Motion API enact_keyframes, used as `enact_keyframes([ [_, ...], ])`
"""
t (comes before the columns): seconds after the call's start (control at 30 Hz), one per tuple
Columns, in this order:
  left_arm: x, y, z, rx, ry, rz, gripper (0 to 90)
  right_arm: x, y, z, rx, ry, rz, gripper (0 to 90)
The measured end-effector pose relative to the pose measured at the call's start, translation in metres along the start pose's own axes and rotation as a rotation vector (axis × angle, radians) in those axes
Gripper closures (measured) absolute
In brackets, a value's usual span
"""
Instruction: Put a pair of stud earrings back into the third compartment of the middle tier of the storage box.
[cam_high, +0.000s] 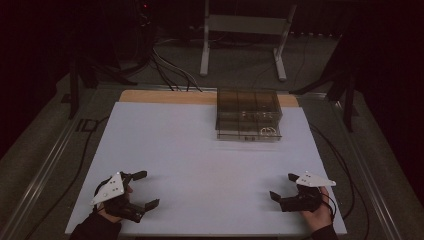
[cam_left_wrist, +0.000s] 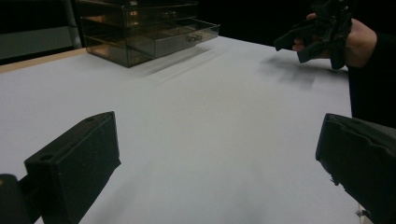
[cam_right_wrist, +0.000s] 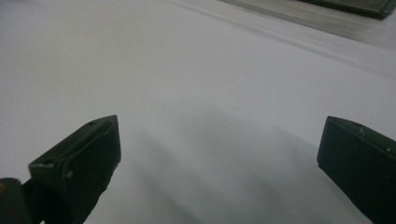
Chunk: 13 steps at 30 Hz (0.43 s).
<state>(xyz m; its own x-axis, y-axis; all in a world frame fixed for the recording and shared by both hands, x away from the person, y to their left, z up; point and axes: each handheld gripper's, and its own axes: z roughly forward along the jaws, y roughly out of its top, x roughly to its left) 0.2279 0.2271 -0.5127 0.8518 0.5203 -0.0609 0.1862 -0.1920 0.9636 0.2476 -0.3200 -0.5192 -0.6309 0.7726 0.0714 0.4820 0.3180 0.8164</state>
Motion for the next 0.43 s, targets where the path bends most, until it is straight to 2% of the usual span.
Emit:
enact_keyframes([
  [0.23,0.0002,-0.0001,0.0000,0.000,0.000,-0.002,0.6,0.0012,-0.0002,0.0051,0.020,0.011,-0.007,0.0],
  [0.43,0.0004,0.0001,-0.0001,-0.003,0.002,-0.003,0.6,0.0000,0.0001,0.0057,0.017,0.013,-0.005,0.0],
])
